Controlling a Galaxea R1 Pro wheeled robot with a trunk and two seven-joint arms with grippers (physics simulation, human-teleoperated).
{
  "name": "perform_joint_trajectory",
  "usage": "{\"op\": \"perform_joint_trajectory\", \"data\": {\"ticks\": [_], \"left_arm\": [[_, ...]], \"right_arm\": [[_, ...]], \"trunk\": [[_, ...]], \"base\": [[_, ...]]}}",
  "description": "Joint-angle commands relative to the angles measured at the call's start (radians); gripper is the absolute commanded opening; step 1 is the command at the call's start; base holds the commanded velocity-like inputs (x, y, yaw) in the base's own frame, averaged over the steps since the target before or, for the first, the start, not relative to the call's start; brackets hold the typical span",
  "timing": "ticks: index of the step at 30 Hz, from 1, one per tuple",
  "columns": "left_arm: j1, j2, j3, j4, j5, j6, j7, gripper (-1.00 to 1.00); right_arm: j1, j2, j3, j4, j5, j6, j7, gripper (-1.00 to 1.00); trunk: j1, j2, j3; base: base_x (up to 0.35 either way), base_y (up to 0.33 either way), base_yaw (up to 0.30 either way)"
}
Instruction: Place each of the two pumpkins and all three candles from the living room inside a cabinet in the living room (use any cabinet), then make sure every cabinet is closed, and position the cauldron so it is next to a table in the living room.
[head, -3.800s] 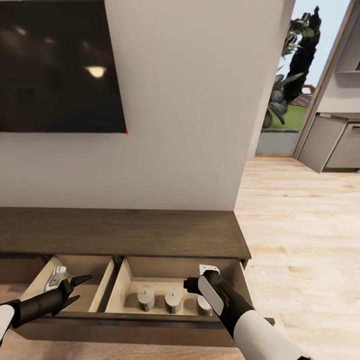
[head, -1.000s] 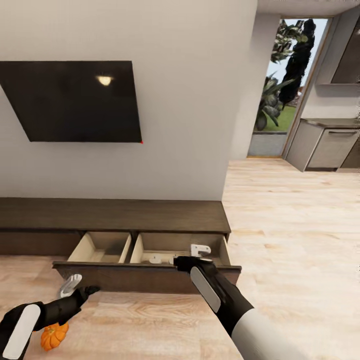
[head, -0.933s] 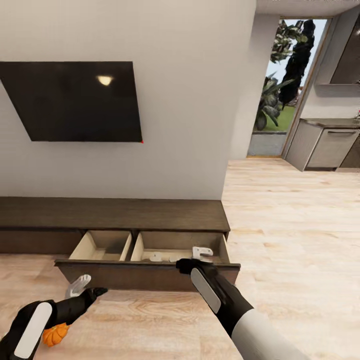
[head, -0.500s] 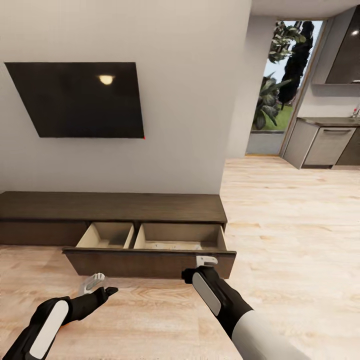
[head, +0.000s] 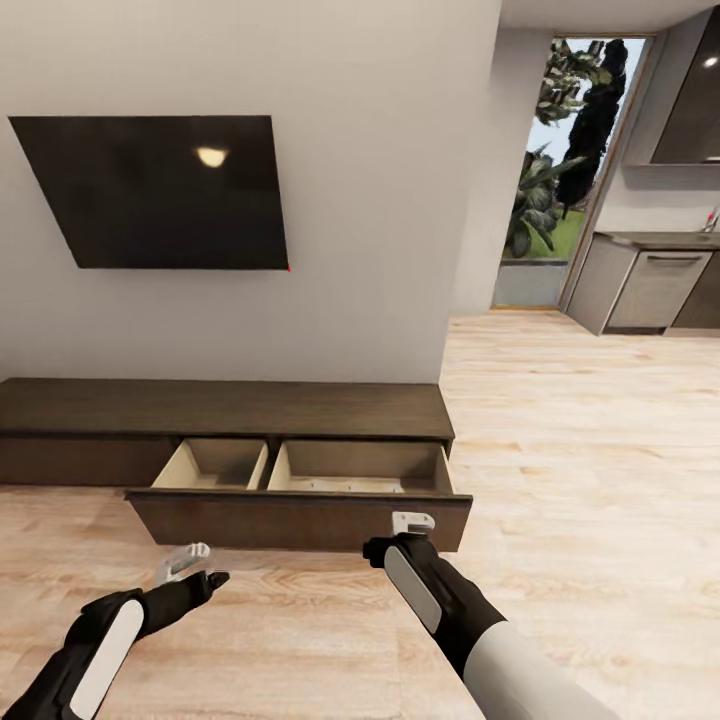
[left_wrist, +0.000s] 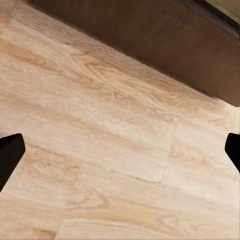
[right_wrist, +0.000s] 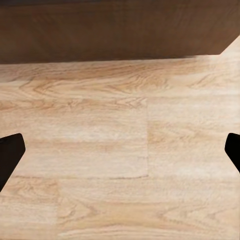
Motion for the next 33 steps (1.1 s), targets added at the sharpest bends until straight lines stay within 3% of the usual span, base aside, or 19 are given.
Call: {"op": "perform_joint_trajectory", "data": {"ticks": [1,4,5,7,12,24,33], "left_arm": [[0.000,-0.002,-0.010,0.001,-0.033,-0.013,0.001,1.00],[0.000,-0.024,-0.060,0.012,-0.130,-0.097,0.003,1.00],[0.000,-0.057,-0.096,0.032,-0.202,-0.161,0.029,1.00],[0.000,-0.070,-0.102,0.037,-0.228,-0.177,0.048,1.00],[0.000,-0.078,-0.107,0.041,-0.245,-0.193,0.063,1.00],[0.000,-0.079,-0.108,0.041,-0.248,-0.202,0.065,1.00],[0.000,-0.079,-0.107,0.041,-0.250,-0.202,0.066,1.00]], "right_arm": [[0.000,0.000,0.000,0.000,0.000,0.000,0.000,1.00],[0.000,0.000,-0.001,-0.002,0.000,-0.001,0.000,1.00],[0.000,0.000,0.000,-0.003,0.000,-0.001,0.000,1.00],[0.000,0.000,0.001,-0.003,0.001,-0.002,0.000,1.00],[0.000,0.000,0.004,-0.003,0.001,-0.026,0.002,1.00],[0.000,0.000,0.008,-0.002,0.001,-0.040,0.003,1.00],[0.000,0.000,0.025,-0.001,0.002,-0.045,0.003,1.00]], "trunk": [[0.004,-0.007,-0.003],[0.015,-0.028,-0.013],[0.015,-0.028,-0.013],[0.015,-0.028,-0.013],[0.015,-0.028,-0.013],[0.015,-0.028,-0.003],[0.015,-0.028,-0.002]], "base": [[0.000,0.000,0.000],[0.000,0.000,0.000],[0.000,0.000,0.000],[0.000,0.000,0.000],[0.000,0.000,0.000],[0.000,0.000,-0.138],[0.000,0.000,-0.018]]}}
